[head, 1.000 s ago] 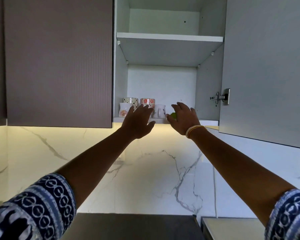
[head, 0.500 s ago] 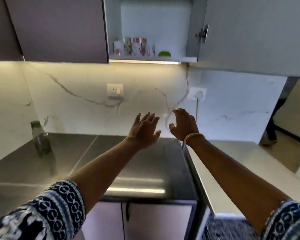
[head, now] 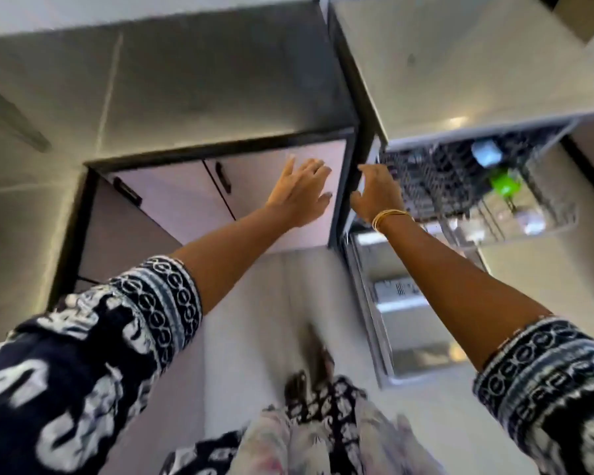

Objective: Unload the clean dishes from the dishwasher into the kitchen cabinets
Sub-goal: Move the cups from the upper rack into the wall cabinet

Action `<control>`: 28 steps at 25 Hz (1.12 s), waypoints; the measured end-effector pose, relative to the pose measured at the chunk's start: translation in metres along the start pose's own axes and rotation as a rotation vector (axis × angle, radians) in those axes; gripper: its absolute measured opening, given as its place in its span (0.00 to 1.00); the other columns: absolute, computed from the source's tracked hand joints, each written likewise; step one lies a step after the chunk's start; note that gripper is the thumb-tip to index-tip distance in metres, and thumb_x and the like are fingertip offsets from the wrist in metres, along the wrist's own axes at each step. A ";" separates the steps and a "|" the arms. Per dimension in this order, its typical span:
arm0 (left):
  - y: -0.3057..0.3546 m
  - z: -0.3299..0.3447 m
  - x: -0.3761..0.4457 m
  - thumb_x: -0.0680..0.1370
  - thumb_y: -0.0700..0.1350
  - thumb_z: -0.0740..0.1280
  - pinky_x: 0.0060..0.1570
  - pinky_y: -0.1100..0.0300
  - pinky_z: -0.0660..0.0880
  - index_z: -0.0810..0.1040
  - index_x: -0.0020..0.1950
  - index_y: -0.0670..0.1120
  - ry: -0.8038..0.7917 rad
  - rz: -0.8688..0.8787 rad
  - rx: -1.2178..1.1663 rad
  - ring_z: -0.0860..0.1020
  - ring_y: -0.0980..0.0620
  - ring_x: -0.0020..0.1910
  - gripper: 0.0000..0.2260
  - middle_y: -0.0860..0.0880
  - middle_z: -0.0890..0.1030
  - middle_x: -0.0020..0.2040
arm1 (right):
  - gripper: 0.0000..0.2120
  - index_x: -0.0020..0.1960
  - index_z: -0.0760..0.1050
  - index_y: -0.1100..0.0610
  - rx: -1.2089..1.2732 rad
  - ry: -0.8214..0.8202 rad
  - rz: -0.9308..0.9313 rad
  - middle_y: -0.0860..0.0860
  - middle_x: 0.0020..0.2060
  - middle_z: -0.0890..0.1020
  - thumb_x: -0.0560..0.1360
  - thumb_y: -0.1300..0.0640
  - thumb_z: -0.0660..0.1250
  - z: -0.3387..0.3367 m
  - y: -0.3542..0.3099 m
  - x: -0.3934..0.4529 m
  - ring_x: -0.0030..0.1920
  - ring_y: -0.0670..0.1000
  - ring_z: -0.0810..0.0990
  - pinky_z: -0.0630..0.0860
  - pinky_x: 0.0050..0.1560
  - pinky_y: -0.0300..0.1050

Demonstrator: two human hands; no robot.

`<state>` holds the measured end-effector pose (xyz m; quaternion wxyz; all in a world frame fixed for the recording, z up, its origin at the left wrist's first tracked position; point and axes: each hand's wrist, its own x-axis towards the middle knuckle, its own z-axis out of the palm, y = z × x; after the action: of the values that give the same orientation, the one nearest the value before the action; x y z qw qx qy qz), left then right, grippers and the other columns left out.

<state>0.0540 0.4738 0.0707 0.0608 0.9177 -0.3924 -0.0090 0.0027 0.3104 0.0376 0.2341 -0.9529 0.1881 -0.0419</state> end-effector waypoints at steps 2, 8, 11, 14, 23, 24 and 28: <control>0.024 0.045 -0.012 0.77 0.49 0.62 0.73 0.44 0.53 0.70 0.68 0.42 -0.052 0.050 -0.015 0.66 0.45 0.71 0.21 0.43 0.71 0.70 | 0.26 0.68 0.69 0.61 -0.001 -0.058 0.096 0.61 0.64 0.73 0.70 0.59 0.66 0.027 0.043 -0.034 0.63 0.63 0.73 0.71 0.63 0.58; 0.091 0.135 0.004 0.76 0.48 0.61 0.69 0.45 0.60 0.73 0.63 0.40 -0.129 0.166 -0.070 0.72 0.43 0.66 0.18 0.43 0.76 0.63 | 0.26 0.68 0.68 0.59 0.007 -0.139 0.284 0.58 0.66 0.71 0.71 0.59 0.65 0.062 0.143 -0.077 0.66 0.61 0.71 0.68 0.66 0.56; 0.133 0.159 0.042 0.76 0.46 0.62 0.66 0.47 0.64 0.74 0.62 0.40 -0.156 0.210 -0.090 0.75 0.43 0.62 0.17 0.43 0.78 0.59 | 0.26 0.68 0.69 0.59 0.033 -0.141 0.353 0.58 0.66 0.72 0.70 0.60 0.65 0.052 0.191 -0.070 0.66 0.60 0.71 0.67 0.66 0.55; 0.174 0.174 0.088 0.76 0.45 0.61 0.65 0.48 0.67 0.74 0.61 0.40 -0.173 0.254 -0.130 0.75 0.41 0.59 0.16 0.41 0.78 0.58 | 0.27 0.68 0.69 0.58 0.040 -0.121 0.404 0.57 0.67 0.71 0.70 0.58 0.66 0.036 0.234 -0.055 0.67 0.59 0.71 0.67 0.67 0.54; 0.263 0.226 0.193 0.78 0.46 0.61 0.55 0.50 0.73 0.70 0.66 0.40 -0.292 0.322 -0.213 0.77 0.41 0.57 0.18 0.40 0.78 0.59 | 0.26 0.70 0.67 0.59 -0.060 -0.098 0.551 0.58 0.66 0.72 0.73 0.55 0.65 0.006 0.353 0.001 0.67 0.61 0.71 0.67 0.68 0.55; 0.270 0.236 0.205 0.78 0.46 0.61 0.55 0.51 0.73 0.70 0.66 0.41 -0.303 0.325 -0.210 0.77 0.42 0.57 0.17 0.41 0.78 0.58 | 0.26 0.70 0.68 0.59 -0.064 -0.090 0.575 0.59 0.66 0.72 0.73 0.55 0.65 0.006 0.367 0.009 0.66 0.61 0.72 0.67 0.68 0.56; 0.290 0.282 0.249 0.78 0.44 0.62 0.58 0.50 0.73 0.72 0.64 0.40 -0.349 0.355 -0.228 0.77 0.41 0.57 0.15 0.41 0.78 0.59 | 0.24 0.68 0.68 0.59 -0.143 0.002 0.644 0.59 0.64 0.73 0.73 0.55 0.63 0.013 0.423 0.043 0.64 0.61 0.73 0.67 0.66 0.54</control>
<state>-0.0009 0.0663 -0.1669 0.0956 0.8063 -0.5483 -0.2004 -0.0985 -0.0472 -0.1701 0.1675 -0.8585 0.4824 0.0465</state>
